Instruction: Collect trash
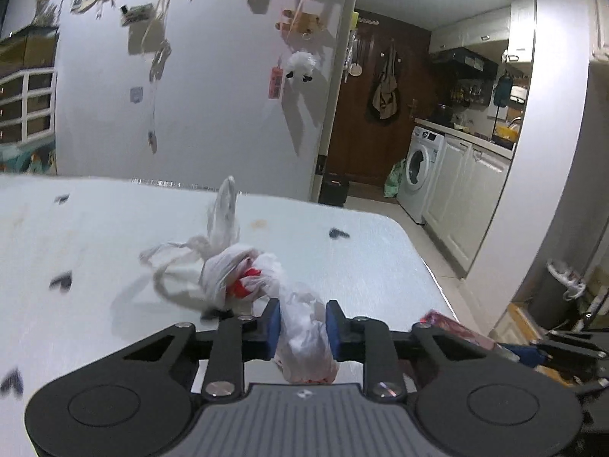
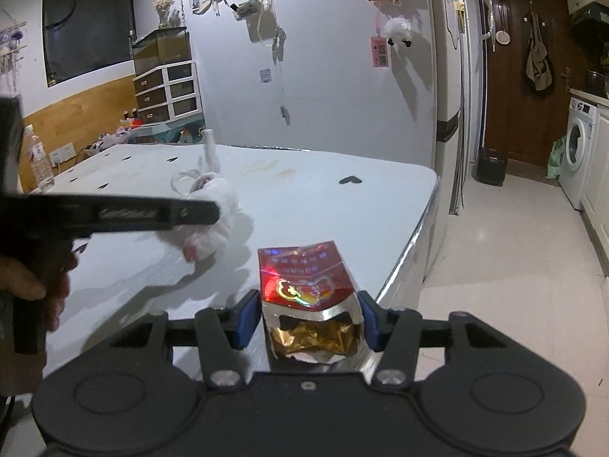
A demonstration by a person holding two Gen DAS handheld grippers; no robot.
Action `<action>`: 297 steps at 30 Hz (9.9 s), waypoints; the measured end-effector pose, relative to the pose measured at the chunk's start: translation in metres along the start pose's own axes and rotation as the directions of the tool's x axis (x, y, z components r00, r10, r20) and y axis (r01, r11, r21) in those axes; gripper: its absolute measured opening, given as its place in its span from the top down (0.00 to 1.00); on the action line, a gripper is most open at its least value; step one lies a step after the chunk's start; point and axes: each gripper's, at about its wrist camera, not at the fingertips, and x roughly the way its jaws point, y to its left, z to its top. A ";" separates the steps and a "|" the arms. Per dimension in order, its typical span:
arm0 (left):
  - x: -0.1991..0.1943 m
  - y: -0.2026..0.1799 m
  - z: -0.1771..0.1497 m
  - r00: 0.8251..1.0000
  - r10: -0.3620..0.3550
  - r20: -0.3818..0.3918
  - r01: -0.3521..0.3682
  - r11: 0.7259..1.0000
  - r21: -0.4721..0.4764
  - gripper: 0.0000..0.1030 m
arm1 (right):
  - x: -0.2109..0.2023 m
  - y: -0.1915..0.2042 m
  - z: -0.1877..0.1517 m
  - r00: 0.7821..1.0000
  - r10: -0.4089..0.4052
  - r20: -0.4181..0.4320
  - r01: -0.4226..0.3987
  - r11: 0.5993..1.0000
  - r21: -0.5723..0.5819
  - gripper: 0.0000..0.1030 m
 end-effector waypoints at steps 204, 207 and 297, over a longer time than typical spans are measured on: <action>0.220 -0.204 -0.269 0.670 0.128 -0.731 -0.024 0.988 0.151 0.00 | 0.019 -0.267 -0.270 0.817 -0.201 -0.541 0.429 0.838 0.337 0.00; 0.206 -0.206 -0.268 0.679 0.125 -0.723 -0.013 0.987 0.158 0.00 | 0.004 -0.264 -0.269 0.834 -0.205 -0.513 0.427 0.828 0.364 0.00; -0.246 -0.233 -0.209 0.986 0.037 -0.163 -0.004 0.981 0.195 0.00 | -0.357 -0.033 -0.235 0.875 -0.474 -0.103 0.484 0.839 0.249 0.00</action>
